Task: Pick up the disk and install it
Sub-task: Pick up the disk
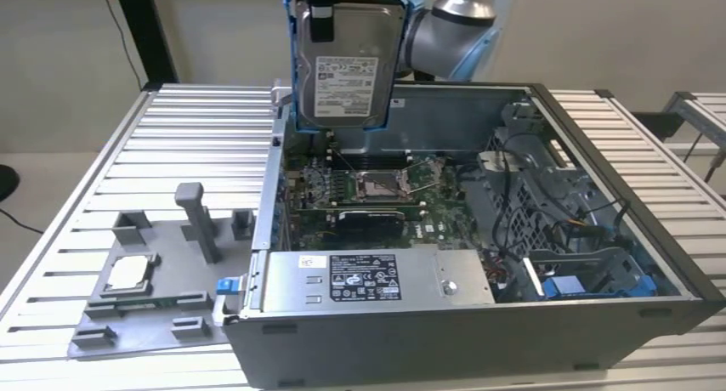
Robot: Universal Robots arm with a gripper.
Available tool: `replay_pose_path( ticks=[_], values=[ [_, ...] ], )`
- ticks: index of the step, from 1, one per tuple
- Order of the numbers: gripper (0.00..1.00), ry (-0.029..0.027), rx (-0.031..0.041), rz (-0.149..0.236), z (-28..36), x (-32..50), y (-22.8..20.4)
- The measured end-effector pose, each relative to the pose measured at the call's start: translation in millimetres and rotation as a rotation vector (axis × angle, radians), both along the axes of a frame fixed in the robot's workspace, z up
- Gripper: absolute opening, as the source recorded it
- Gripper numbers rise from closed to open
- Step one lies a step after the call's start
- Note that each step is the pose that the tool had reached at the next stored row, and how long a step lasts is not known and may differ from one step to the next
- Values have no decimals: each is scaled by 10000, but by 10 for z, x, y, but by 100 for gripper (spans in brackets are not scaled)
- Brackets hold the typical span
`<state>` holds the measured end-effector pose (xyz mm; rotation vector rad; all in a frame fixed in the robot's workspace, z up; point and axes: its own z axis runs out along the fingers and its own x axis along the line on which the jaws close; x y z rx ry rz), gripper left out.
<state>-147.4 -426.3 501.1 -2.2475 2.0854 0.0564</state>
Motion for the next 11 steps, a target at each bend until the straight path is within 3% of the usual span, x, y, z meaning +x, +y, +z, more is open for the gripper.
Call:
replay_pose_path(
  ticks=[11],
  values=[
    [0, 13, -1, 1, 0, 414, -185]
  ],
)
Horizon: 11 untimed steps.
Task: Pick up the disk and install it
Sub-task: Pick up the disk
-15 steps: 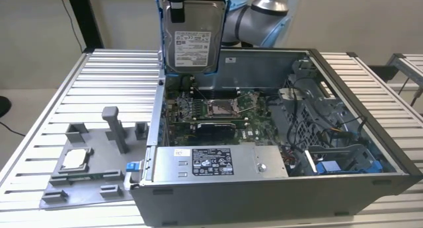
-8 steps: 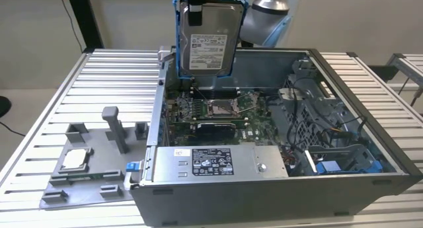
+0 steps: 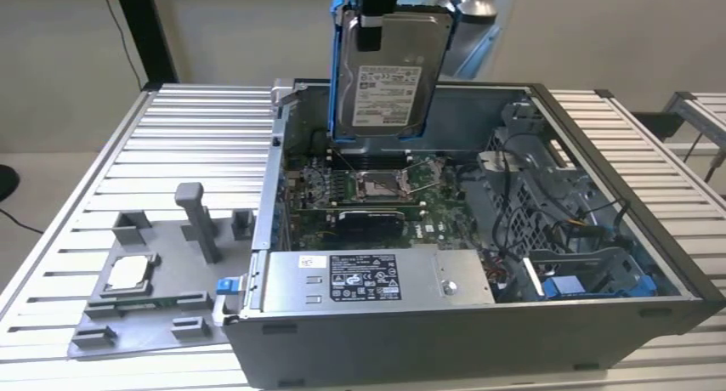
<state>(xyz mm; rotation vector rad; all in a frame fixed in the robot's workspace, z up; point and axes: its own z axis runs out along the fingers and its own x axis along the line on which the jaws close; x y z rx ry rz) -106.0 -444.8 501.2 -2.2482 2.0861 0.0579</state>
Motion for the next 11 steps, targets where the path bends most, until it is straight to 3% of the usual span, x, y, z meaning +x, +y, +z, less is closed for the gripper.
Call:
replay_pose_path(
  ticks=[11],
  values=[
    [0, 8, 1, 0, 0, 369, -211]
  ],
)
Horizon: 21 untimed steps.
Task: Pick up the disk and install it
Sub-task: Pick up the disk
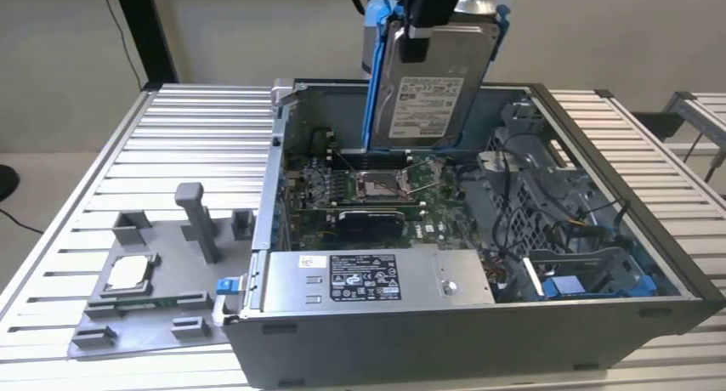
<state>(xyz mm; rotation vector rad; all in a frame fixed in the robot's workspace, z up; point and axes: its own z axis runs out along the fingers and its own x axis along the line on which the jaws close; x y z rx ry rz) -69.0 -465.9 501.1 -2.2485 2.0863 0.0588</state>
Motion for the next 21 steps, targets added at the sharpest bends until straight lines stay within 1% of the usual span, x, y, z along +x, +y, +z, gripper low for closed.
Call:
replay_pose_path(
  ticks=[7, 9, 12, 17, 21],
  values=[
    [0, 11, 0, -1, 0, 220, -154],
    [0, 19, -1, -1, 0, 280, -203],
    [0, 32, -1, -1, 0, 351, -289],
    [0, 47, -1, -1, 0, 414, -443],
    [0, 67, 0, -5, 0, 421, -563]
  ],
)
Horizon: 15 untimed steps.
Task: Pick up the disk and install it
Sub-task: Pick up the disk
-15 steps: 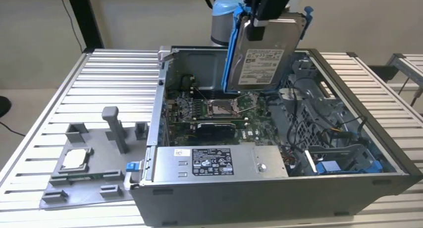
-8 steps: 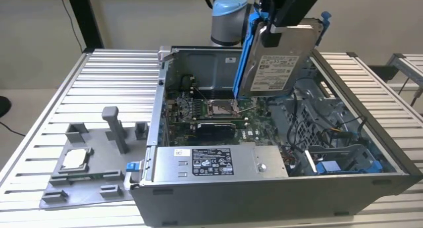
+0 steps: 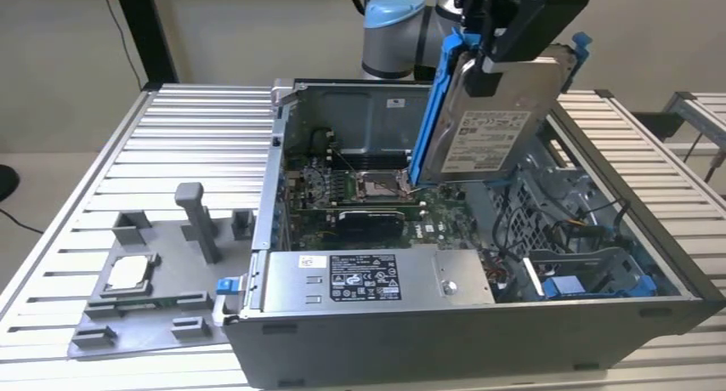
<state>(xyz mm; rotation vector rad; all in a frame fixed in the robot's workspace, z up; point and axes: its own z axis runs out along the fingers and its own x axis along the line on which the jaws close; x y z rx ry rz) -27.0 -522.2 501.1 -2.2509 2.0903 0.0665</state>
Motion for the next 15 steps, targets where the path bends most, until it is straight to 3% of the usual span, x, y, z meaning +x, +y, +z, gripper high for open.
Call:
replay_pose_path(
  ticks=[15],
  values=[
    [0, 11, 0, -394, -7, 12, -285]
  ],
)
